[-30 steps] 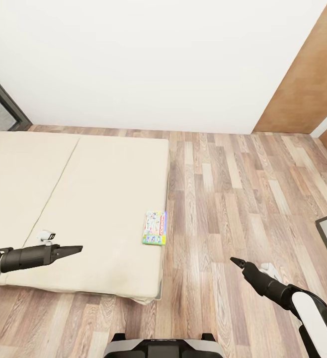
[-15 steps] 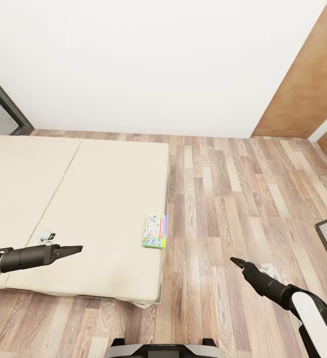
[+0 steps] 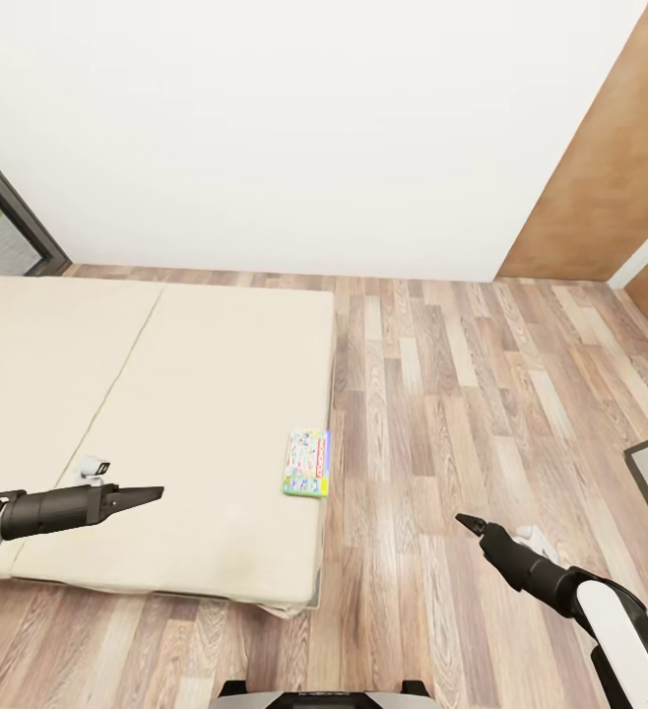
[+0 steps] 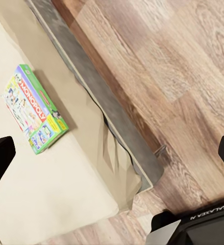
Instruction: Put all the toys in the child's room - the three board games (two on the bed and one on the table), the two jigsaw puzzles on the table, and the tennis ball on the table - inside the toy box on the table in the child's room.
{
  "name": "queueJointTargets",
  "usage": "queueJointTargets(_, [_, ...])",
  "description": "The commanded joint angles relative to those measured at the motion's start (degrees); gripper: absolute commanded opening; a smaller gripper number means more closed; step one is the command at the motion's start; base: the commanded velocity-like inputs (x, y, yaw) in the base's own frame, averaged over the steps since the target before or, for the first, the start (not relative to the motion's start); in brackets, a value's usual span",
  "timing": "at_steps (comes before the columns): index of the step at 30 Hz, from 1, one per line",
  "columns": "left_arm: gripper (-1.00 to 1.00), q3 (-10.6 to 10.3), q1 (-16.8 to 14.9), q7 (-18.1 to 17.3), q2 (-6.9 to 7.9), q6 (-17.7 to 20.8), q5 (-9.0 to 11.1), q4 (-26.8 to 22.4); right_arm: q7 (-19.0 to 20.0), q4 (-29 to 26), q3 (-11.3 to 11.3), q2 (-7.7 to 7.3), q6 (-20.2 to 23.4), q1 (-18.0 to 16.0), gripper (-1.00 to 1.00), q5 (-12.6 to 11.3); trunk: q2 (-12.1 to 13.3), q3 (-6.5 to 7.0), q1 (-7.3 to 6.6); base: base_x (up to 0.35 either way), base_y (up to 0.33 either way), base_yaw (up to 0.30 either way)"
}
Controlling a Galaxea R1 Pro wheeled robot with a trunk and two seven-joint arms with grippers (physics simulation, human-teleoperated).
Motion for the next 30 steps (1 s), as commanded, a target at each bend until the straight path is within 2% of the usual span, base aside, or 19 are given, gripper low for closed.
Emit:
queueJointTargets(1, [1.00,-0.03,-0.04,-0.22,0.02,0.61,-0.02,-0.01,-0.55,0.01,-0.05,0.00,0.22,-0.03,1.00,-0.60,-0.09,0.02,0.03,0.000,0.000,0.000])
queueJointTargets(30, [1.00,-0.10,-0.03,-0.22,-0.06,0.70,-0.02,0.06,-0.55,0.51,-0.08,0.00,0.21,-0.03,1.00,-0.64,-0.09,2.77,0.03,0.000,0.000,0.000])
